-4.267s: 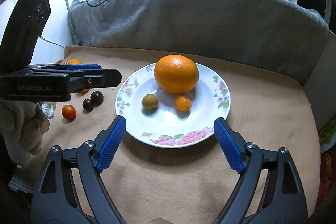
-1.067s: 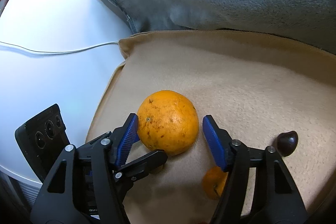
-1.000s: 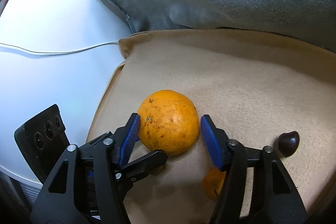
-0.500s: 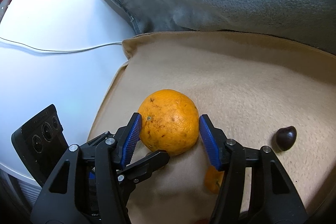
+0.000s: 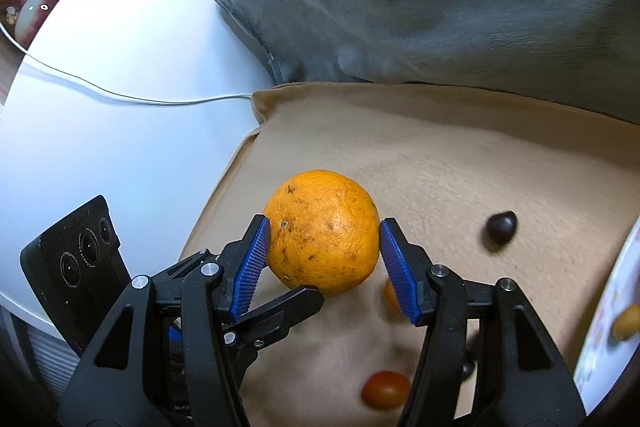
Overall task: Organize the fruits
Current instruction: 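Close the right tool around the large blotchy orange, then carry the blotchy orange with the right tool onto the white plate and open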
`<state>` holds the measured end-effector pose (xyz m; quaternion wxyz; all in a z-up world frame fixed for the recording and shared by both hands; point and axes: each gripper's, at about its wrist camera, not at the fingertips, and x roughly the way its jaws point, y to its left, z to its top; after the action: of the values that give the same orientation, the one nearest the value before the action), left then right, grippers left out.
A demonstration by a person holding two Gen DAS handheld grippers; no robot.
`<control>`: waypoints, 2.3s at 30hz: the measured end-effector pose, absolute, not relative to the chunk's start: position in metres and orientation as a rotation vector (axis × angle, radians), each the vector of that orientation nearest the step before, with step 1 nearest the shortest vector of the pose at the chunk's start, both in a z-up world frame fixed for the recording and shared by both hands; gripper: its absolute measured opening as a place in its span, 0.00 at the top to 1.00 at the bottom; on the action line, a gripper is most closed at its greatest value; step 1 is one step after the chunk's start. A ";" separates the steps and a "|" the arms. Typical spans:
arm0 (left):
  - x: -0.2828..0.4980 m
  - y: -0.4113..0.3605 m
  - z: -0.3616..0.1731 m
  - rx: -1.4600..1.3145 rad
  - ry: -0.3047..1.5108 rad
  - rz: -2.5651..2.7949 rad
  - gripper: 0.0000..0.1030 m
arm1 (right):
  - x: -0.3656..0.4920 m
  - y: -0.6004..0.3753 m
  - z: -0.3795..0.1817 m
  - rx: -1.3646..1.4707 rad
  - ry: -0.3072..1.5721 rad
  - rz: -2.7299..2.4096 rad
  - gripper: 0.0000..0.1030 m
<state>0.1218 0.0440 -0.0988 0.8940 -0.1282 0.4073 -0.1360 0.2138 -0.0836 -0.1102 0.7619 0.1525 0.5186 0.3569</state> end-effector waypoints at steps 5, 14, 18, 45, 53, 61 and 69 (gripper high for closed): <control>0.113 0.031 -0.088 -0.252 0.828 -0.307 0.46 | 0.201 -0.103 -0.096 0.340 1.100 0.759 0.42; 0.102 -0.006 -0.076 -0.223 0.810 -0.366 0.46 | 0.178 -0.149 -0.077 0.358 1.057 0.717 0.42; 0.098 -0.024 -0.074 -0.215 0.810 -0.402 0.46 | 0.166 -0.171 -0.073 0.364 1.044 0.684 0.42; 0.098 -0.138 -0.093 -0.140 0.891 -0.618 0.46 | 0.125 -0.300 -0.091 0.460 1.037 0.483 0.42; 0.100 -0.152 -0.103 -0.127 0.923 -0.642 0.46 | 0.124 -0.319 -0.102 0.486 1.050 0.456 0.42; 0.103 -0.161 -0.105 -0.110 0.930 -0.642 0.46 | 0.124 -0.324 -0.105 0.507 1.050 0.448 0.42; 0.099 -0.161 -0.099 -0.099 0.892 -0.646 0.47 | 0.124 -0.330 -0.098 0.500 1.002 0.409 0.42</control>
<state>0.0993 -0.1608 -0.0985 0.8510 -0.0468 0.4235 -0.3070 0.1242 -0.3296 -0.0977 0.8276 0.2354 0.4717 0.1927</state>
